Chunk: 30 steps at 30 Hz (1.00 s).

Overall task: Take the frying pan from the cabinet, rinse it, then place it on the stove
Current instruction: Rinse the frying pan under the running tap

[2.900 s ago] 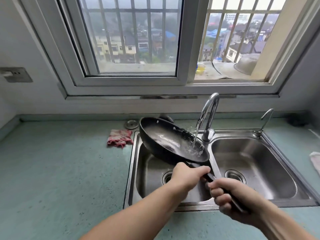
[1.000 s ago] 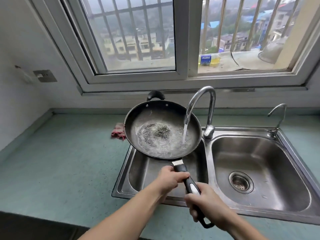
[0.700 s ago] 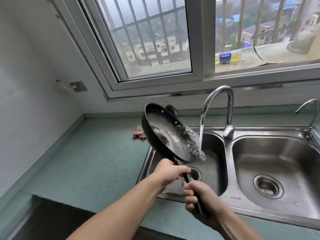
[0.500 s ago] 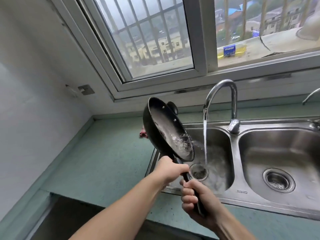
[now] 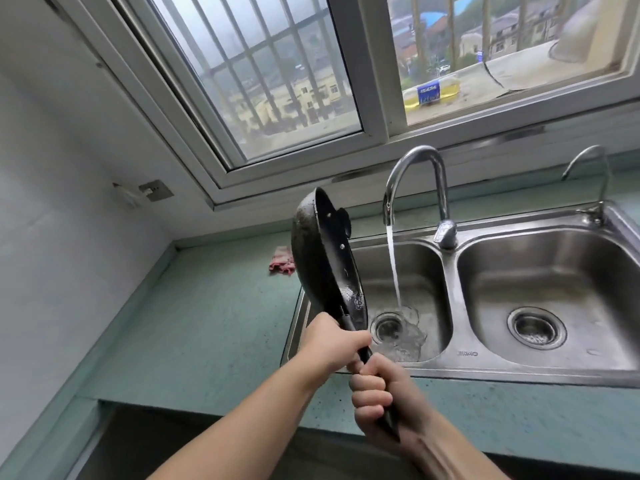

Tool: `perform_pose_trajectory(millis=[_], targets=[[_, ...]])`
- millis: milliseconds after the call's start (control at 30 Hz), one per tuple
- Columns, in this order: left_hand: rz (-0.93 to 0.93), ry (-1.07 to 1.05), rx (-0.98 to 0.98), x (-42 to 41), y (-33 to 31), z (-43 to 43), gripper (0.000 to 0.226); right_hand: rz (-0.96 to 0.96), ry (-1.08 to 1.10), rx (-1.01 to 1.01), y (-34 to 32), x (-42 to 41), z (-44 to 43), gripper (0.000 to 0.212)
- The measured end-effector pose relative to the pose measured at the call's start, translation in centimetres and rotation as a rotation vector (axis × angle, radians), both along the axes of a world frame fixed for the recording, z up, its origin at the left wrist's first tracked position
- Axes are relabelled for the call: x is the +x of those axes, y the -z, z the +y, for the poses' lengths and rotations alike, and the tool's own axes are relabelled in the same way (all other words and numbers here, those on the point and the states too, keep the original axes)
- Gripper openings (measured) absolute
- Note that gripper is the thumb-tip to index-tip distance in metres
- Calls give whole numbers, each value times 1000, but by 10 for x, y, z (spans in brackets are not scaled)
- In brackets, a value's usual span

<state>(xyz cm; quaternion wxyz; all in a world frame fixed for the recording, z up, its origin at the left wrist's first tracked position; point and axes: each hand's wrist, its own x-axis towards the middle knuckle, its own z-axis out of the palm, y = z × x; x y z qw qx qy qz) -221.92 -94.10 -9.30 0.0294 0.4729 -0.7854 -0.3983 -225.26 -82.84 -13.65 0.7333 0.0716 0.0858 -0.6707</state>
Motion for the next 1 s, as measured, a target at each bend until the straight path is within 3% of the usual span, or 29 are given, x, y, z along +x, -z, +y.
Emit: perform_pose_trajectory(millis=[67, 133, 267, 367, 467, 600, 700, 933, 1000], targets=[[79, -10, 103, 3, 6, 3, 38, 243, -8, 166, -4, -2, 6, 23], [190, -66, 275, 7, 13, 5, 37, 523, -22, 291, -8, -4, 9, 23], [367, -186, 607, 15, 28, 5, 29, 1069, -8, 390, -19, 4, 7, 11], [467, -191, 792, 20, 38, 5, 17, 1309, -50, 497, -31, 14, 6, 12], [530, -100, 882, 27, 38, 10, 8, 1410, -26, 592, -43, 27, 7, 16], [560, 8, 926, 30, 46, 15, 26, 1472, 4, 665, -51, 39, 13, 18], [546, 38, 952, 26, 48, 22, 23, 1496, 12, 717, -46, 40, 18, 15], [527, 53, 950, -10, 55, 17, 35, 1546, 29, 669, -28, 2, 17, 10], [535, 1, 921, -27, 60, 12, 27, 1559, 25, 646, -19, -16, 14, 11]])
